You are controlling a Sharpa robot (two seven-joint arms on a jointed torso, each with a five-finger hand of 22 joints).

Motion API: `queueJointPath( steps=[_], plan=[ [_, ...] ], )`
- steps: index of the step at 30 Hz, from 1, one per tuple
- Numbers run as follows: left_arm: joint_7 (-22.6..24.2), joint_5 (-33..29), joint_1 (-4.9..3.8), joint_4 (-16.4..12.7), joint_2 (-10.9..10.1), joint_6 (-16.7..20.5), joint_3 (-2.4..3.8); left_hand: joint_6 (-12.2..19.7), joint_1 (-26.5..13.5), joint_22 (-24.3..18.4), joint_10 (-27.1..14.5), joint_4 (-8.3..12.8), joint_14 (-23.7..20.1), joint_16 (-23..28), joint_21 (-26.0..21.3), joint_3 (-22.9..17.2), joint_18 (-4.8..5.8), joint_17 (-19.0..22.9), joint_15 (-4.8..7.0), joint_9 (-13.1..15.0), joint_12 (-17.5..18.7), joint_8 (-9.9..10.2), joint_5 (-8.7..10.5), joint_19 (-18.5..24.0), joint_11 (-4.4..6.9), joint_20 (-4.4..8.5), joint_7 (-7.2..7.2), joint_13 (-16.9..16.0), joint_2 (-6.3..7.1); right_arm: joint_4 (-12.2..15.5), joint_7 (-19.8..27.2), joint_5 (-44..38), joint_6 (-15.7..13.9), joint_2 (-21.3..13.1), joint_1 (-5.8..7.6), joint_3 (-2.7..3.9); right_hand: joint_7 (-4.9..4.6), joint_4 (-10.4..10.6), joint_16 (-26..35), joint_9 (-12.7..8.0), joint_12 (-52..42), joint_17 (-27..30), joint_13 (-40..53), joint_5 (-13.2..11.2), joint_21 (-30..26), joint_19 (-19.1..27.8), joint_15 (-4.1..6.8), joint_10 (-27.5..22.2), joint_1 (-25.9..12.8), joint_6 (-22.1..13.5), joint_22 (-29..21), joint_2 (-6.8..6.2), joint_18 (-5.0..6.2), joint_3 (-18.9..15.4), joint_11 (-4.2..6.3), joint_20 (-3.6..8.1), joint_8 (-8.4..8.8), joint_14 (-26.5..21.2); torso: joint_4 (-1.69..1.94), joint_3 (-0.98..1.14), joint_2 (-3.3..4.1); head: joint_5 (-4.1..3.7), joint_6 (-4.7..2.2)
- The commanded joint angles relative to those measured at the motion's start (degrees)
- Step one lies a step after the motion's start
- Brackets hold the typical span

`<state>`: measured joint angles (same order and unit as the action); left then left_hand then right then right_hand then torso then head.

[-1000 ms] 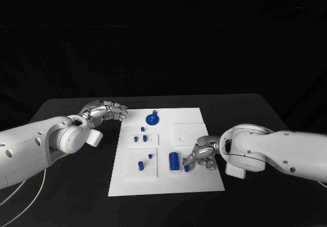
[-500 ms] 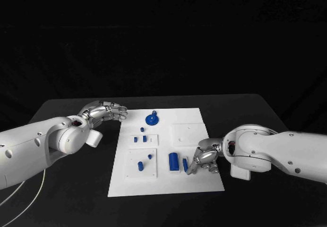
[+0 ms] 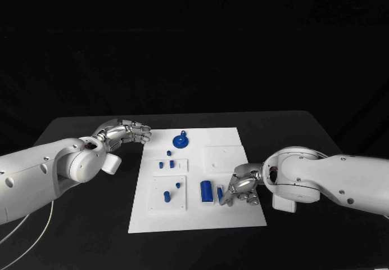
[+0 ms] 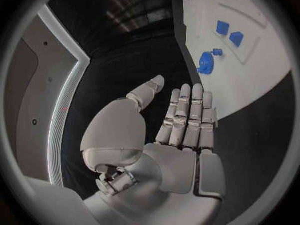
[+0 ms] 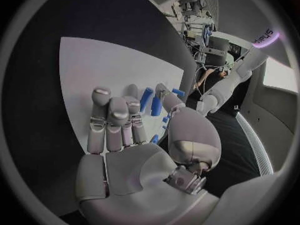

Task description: Assemble the parts on the task board

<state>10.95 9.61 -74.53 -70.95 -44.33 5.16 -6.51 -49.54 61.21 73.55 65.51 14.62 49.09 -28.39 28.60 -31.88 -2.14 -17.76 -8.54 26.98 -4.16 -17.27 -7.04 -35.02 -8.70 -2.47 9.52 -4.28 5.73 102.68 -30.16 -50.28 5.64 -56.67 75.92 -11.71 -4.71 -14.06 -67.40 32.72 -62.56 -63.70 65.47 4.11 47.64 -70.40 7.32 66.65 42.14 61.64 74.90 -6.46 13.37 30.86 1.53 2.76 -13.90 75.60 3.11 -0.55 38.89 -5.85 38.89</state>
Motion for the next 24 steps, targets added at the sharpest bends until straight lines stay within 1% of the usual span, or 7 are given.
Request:
queueJointPath(
  steps=[1,3,4,6,10,18,24],
  plan=[
    [0.3,0.2,-0.04,-0.1,0.0,-0.8,0.03,0.5,-0.6,0.1,-0.2,-0.4,0.4,0.3,-0.4,0.0,-0.8,-0.1,-0.03,-0.1,0.0,-0.4,0.17,0.0,0.19,-0.33,-0.03,0.1,0.04,-0.4,-0.5,-4.0,-1.0,0.4,-0.12,-0.01,0.08,0.0,0.2,-0.2,0.2,0.0,0.0,-0.1,-0.3,0.1,0.4,-0.2,0.0,-0.1,0.2,1.43,1.63,-0.2,0.2,-0.01,-0.16,0.1,0.06,-0.01,0.02,-0.02,0.09],
    [0.3,0.2,-0.04,-0.1,0.0,-0.9,0.03,0.5,-0.6,0.1,-0.2,-0.5,0.4,0.3,-0.4,0.0,-0.8,-0.1,-0.03,-0.1,0.0,-0.4,0.17,0.0,0.19,-0.33,-0.03,0.1,0.04,-0.6,-0.6,-4.5,-1.4,0.7,-0.21,-0.01,0.13,-0.3,0.2,-0.4,0.3,0.0,0.0,-0.8,-0.3,0.1,0.46,-0.2,2.5,0.0,0.2,2.5,1.63,2.2,0.25,0.18,-0.18,0.1,0.05,-0.01,0.0,0.0,0.15],
    [0.3,0.2,-0.04,-0.1,0.0,-0.9,0.03,0.5,-0.6,0.1,-0.2,-0.5,0.4,0.3,-0.4,0.0,-0.8,-0.1,-0.03,-0.1,0.0,-0.4,0.17,0.0,0.19,-0.33,-0.03,0.1,0.04,-0.7,-0.7,-4.5,-1.4,0.8,-0.27,-0.01,0.15,0.1,0.2,-0.5,0.3,0.0,0.0,-1.1,-0.4,0.0,0.48,-0.1,4.1,0.0,0.1,2.01,1.63,4.5,0.28,0.23,-0.2,0.1,0.04,-0.02,-0.01,0.01,0.17],
    [0.3,0.2,-0.04,-0.1,0.0,-0.9,0.03,0.5,-0.6,0.1,-0.2,-0.5,0.4,0.3,-0.4,0.0,-0.8,-0.1,-0.03,-0.1,0.0,-0.4,0.17,0.0,0.19,-0.33,-0.03,0.1,0.04,-0.8,-0.7,-4.5,-1.7,1.0,-0.37,-0.01,0.15,0.2,0.2,-0.5,0.3,0.0,0.0,-1.1,-0.4,0.0,0.48,-0.1,4.3,0.0,0.1,1.91,1.63,4.8,0.29,0.23,-0.2,0.1,0.01,-0.01,0.0,0.06,0.22],
    [0.2,0.2,-0.04,-0.1,0.0,-1.0,0.02,0.5,-0.6,0.1,-0.2,-0.5,0.4,0.3,-0.4,-0.1,-0.8,-0.1,-0.03,-0.1,0.0,-0.4,0.17,0.0,0.19,-0.33,-0.04,0.1,0.03,-1.2,-0.6,-4.5,-2.2,1.4,-0.45,-0.01,0.05,2.8,0.2,-0.6,0.3,0.0,0.0,-1.3,-0.3,-0.3,0.37,0.0,5.3,0.1,0.2,1.61,1.63,9.2,0.18,-0.09,-0.28,0.2,0.02,0.0,0.01,0.12,0.22],
    [0.0,0.2,-0.04,-0.1,0.0,-1.1,0.02,0.5,-0.7,0.1,-0.2,-0.5,0.4,0.3,-0.4,-0.1,-0.8,-0.1,-0.03,-0.1,0.0,-0.4,0.18,0.0,0.19,-0.34,-0.04,0.1,-0.01,-1.3,-0.1,-3.3,-2.2,1.4,-0.52,-0.01,-0.03,3.7,0.1,-0.6,0.2,-0.1,0.0,-1.1,-0.1,-0.4,0.28,0.1,4.2,0.0,0.4,-0.08,1.63,9.2,0.09,-0.27,-0.38,0.2,0.03,-0.04,0.01,0.09,0.21],
    [0.0,0.2,-0.04,-0.1,0.0,-1.1,0.02,0.5,-0.7,0.2,-0.2,-0.7,0.4,0.3,-0.4,-0.1,-0.79,-0.2,-0.03,-0.1,0.0,-0.4,0.18,-0.1,0.19,-0.34,-0.03,0.1,-0.07,-1.5,0.1,-3.2,-2.8,1.6,-0.52,0.0,-0.03,4.8,0.1,-0.7,0.2,-0.1,0.1,-1.3,0.0,-0.4,0.27,0.1,2.5,0.0,0.5,-0.5,1.63,8.1,0.08,-0.34,-0.46,0.2,-0.01,-0.05,-0.02,0.1,0.18]
  ],
)
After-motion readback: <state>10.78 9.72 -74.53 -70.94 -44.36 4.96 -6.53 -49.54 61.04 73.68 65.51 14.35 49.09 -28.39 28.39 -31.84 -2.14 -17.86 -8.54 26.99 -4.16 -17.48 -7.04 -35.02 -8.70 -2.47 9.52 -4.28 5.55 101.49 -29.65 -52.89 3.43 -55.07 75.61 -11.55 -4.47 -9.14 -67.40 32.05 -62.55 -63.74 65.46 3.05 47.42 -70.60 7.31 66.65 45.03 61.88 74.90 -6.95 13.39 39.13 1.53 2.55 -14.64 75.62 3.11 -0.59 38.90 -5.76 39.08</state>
